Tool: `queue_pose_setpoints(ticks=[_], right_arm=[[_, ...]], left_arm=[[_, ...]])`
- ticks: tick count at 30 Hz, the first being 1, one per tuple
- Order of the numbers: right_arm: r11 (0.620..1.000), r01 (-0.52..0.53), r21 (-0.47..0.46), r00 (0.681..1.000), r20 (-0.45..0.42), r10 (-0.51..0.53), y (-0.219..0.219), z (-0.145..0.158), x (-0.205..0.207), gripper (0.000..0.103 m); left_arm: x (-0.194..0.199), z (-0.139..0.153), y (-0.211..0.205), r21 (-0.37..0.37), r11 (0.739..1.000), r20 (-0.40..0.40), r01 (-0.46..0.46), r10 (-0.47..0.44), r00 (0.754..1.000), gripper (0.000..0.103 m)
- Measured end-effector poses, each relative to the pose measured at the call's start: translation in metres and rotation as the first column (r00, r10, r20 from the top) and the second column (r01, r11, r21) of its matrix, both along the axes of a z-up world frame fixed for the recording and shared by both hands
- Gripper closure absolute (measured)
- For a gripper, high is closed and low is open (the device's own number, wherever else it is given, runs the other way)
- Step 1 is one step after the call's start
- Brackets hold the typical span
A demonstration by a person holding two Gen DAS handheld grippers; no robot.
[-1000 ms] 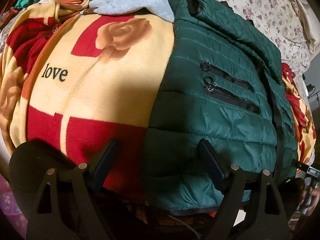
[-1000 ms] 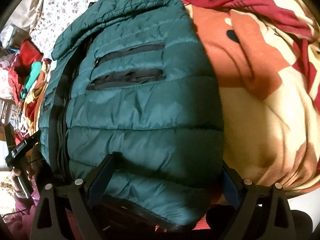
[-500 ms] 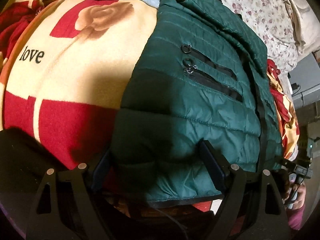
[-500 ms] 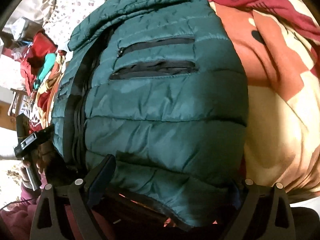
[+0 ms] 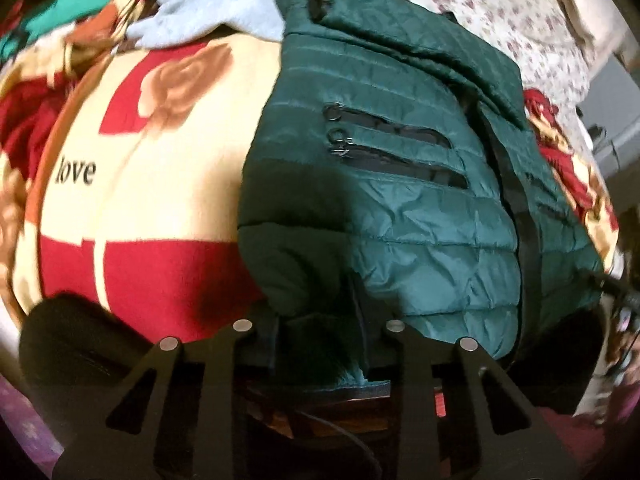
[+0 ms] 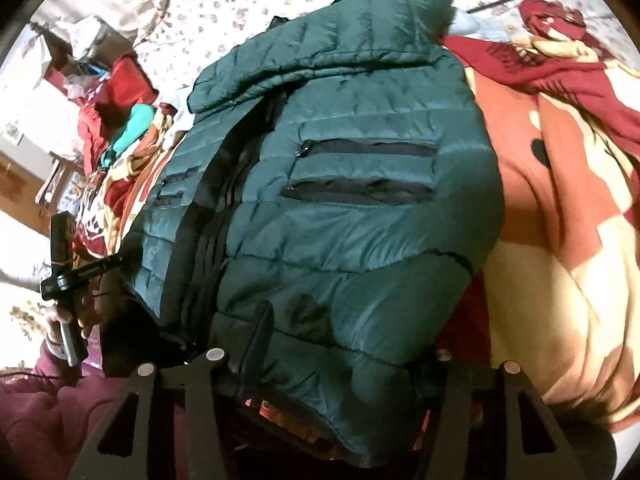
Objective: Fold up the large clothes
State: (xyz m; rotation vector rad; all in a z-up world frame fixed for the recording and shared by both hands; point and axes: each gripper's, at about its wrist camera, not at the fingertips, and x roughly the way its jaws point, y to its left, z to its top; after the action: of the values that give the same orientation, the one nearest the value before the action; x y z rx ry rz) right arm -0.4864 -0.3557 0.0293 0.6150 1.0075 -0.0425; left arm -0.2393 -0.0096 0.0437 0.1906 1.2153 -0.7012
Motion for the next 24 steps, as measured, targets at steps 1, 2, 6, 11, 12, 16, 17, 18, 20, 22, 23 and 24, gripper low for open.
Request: queue_pose_setpoints(ticks=[1, 2, 6, 11, 12, 16, 17, 18, 20, 22, 23, 24], right_arm=[[1.0, -0.004, 0.002, 1.0, -0.008, 0.004, 0.001, -0.002, 0.002, 0.048], [1.0, 0.003, 0.018, 1.0, -0.013, -0.003, -0.001, -0.007, 0.003, 0.048], [0.998, 0.029, 0.063, 0.999, -0.023, -0.028, -0.002, -0.021, 0.005, 0.046], [0.997, 0.033, 0.074, 0.999, -0.014, -0.032, -0.004, -0.025, 0.002, 0.047], [0.998, 0.029, 0.063, 1.0, -0.014, -0.028, -0.003, -0.023, 0.002, 0.049], [1.0, 0.01, 0.013, 1.0, -0.019, -0.009, -0.001, -0.019, 0.004, 0.061], [1.0, 0.0, 0.003, 1.0, -0.016, 0.0, 0.0, -0.016, 0.004, 0.063], [1.0, -0.007, -0.008, 1.0, -0.011, 0.007, 0.0, -0.013, 0.005, 0.066], [1.0, -0.011, -0.016, 1.0, 0.003, 0.011, -0.002, -0.008, 0.005, 0.07], [1.0, -0.003, -0.017, 1.0, 0.026, 0.003, -0.005, -0.001, 0.003, 0.074], [1.0, 0.0, -0.019, 0.999, 0.044, 0.0, -0.007, 0.004, 0.002, 0.074], [1.0, 0.004, -0.023, 0.998, 0.061, -0.002, -0.008, 0.009, 0.001, 0.074]], left_arm=[[0.001, -0.002, -0.001, 0.01, 1.0, -0.002, 0.0, 0.0, 1.0, 0.076], [0.003, -0.006, -0.002, 0.012, 1.0, -0.017, -0.006, 0.006, 1.0, 0.075], [0.007, -0.016, 0.001, -0.004, 0.999, -0.062, -0.049, 0.049, 0.997, 0.058], [0.005, -0.023, 0.002, -0.018, 0.996, -0.073, -0.084, 0.082, 0.994, 0.044], [0.004, -0.022, 0.001, -0.011, 0.997, -0.063, -0.075, 0.074, 0.995, 0.044], [0.0, -0.014, -0.004, 0.02, 0.999, -0.02, -0.041, 0.042, 0.999, 0.067], [-0.001, -0.011, -0.004, 0.024, 0.999, -0.007, -0.043, 0.043, 0.999, 0.07], [-0.001, -0.009, -0.004, 0.026, 0.999, 0.002, -0.043, 0.043, 0.999, 0.075], [-0.002, -0.003, -0.004, 0.023, 0.999, 0.018, -0.045, 0.045, 0.999, 0.083], [-0.003, 0.005, -0.004, 0.0, 0.999, 0.026, -0.054, 0.054, 0.998, 0.089], [-0.004, 0.01, -0.005, -0.013, 0.998, 0.032, -0.055, 0.055, 0.998, 0.09], [-0.004, 0.015, -0.005, -0.026, 0.998, 0.043, -0.052, 0.053, 0.998, 0.091]])
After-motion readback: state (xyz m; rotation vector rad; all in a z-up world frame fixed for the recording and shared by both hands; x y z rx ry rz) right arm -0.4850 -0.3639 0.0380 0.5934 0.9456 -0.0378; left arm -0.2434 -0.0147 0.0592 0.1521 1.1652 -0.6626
